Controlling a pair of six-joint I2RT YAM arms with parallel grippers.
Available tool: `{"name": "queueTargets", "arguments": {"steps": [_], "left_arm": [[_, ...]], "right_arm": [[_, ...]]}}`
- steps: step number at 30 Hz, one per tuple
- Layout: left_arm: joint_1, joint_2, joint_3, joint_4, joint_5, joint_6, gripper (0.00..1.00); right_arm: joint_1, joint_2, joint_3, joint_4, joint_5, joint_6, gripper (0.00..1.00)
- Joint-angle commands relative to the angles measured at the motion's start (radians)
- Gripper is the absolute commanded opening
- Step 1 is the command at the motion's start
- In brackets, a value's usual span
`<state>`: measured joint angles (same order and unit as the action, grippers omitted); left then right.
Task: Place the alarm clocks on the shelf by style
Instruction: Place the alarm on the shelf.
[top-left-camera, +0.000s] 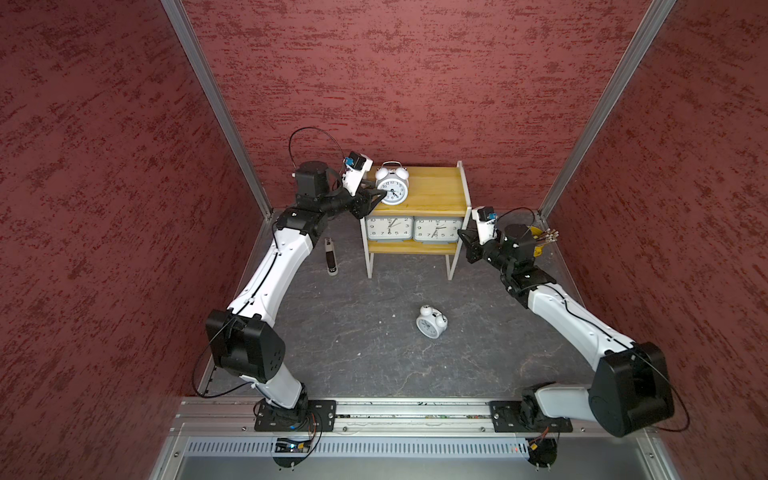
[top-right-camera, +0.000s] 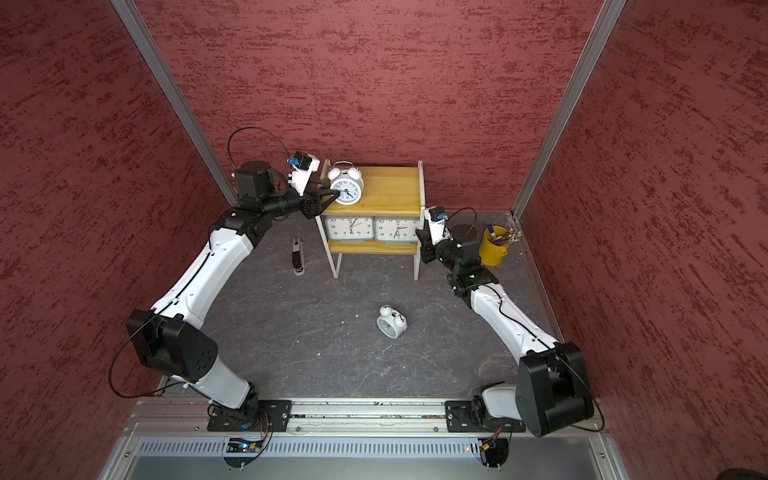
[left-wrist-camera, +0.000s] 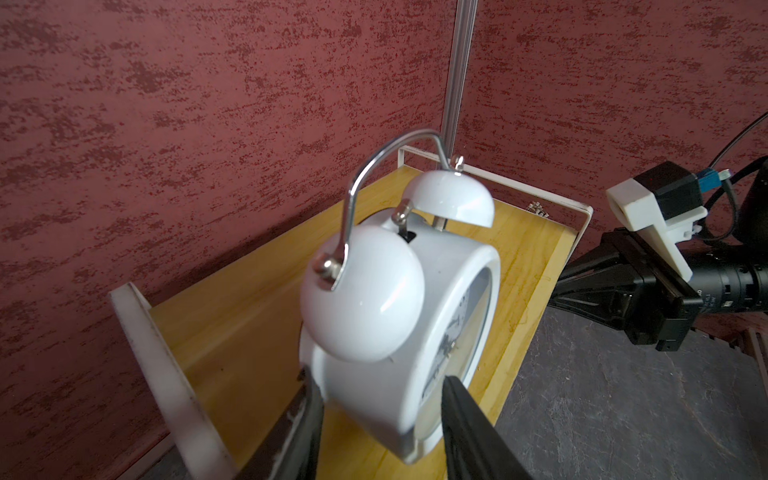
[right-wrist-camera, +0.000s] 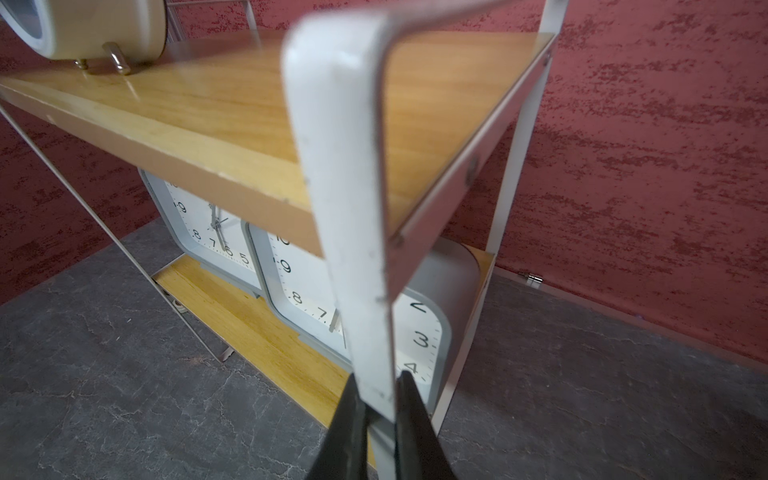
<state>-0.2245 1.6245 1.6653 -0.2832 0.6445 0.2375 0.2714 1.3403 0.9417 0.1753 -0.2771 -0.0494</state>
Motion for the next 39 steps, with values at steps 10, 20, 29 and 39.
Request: {"name": "queueTargets", "arguments": {"steps": [10, 20, 29, 39], "left_arm": [[-0.003, -0.092, -0.066, 0.054, -0.042, 0.008, 0.99], [0.004, -0.207, -0.186, 0.098, -0.144, 0.005, 1.0], [0.005, -0.363, -0.347, 0.067, -0.122, -0.028, 1.0], [0.002, -0.552, -0.724, 0.206, -0.087, -0.2, 1.0]], "right_arm": [[0.004, -0.091, -0.041, 0.027, 0.048, 0.053, 0.58], [0.003, -0.211, -0.113, -0.041, 0.032, 0.066, 0.69], [0.005, -0.329, -0.168, -0.184, -0.118, 0.08, 0.68], [0.079, -0.394, -0.244, -0.295, -0.19, 0.101, 0.66]]}}
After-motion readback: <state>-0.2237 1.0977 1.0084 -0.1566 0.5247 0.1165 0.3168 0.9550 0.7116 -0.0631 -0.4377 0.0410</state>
